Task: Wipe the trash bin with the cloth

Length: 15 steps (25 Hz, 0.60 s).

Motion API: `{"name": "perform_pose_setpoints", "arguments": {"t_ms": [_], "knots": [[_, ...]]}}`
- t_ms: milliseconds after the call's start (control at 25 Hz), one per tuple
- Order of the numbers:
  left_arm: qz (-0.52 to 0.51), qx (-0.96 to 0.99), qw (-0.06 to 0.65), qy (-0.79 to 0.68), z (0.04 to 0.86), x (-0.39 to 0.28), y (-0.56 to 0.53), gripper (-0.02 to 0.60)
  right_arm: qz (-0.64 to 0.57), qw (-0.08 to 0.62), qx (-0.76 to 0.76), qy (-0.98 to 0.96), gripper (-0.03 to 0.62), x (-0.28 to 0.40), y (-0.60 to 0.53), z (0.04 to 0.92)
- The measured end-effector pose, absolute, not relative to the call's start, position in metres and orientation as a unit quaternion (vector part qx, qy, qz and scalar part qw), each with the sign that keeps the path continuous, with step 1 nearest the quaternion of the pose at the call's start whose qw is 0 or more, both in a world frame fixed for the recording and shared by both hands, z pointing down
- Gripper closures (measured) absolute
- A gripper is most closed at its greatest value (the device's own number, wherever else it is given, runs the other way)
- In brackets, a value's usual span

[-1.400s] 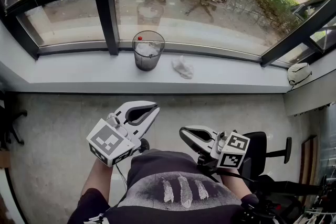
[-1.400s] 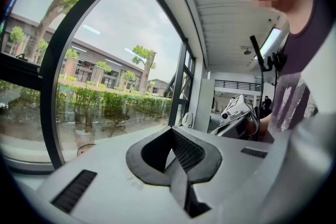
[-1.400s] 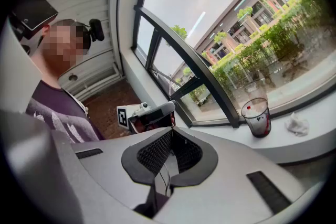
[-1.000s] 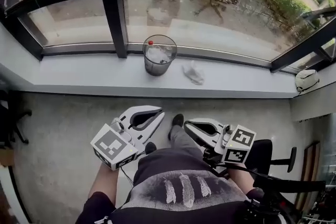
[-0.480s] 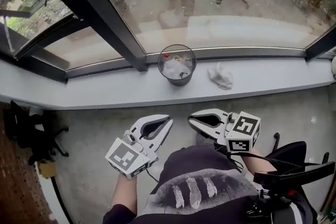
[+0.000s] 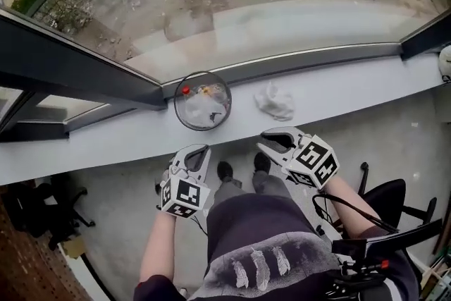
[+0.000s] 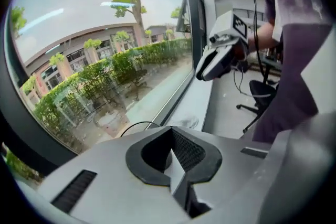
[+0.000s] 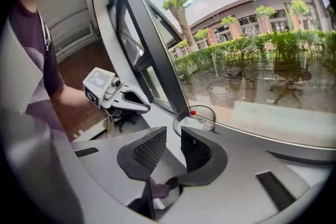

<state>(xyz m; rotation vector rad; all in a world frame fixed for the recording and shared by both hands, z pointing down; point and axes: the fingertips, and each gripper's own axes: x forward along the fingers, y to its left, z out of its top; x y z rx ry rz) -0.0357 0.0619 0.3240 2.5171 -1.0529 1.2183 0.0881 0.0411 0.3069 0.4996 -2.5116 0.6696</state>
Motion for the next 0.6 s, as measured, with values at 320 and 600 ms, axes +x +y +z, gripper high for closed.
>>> {"name": "perform_pose_setpoints", "arguments": {"t_ms": [320,600], "knots": [[0.458,0.839,0.059,-0.288,0.432,-0.054,0.019,0.583,0.183,0.463,0.239,-0.834,0.312,0.128,-0.011,0.468],[0.41,0.876,0.057,-0.247,0.437,-0.072,0.016,0.583,0.163,0.583,0.252,-0.755,0.307,0.164,-0.059,0.601]]}}
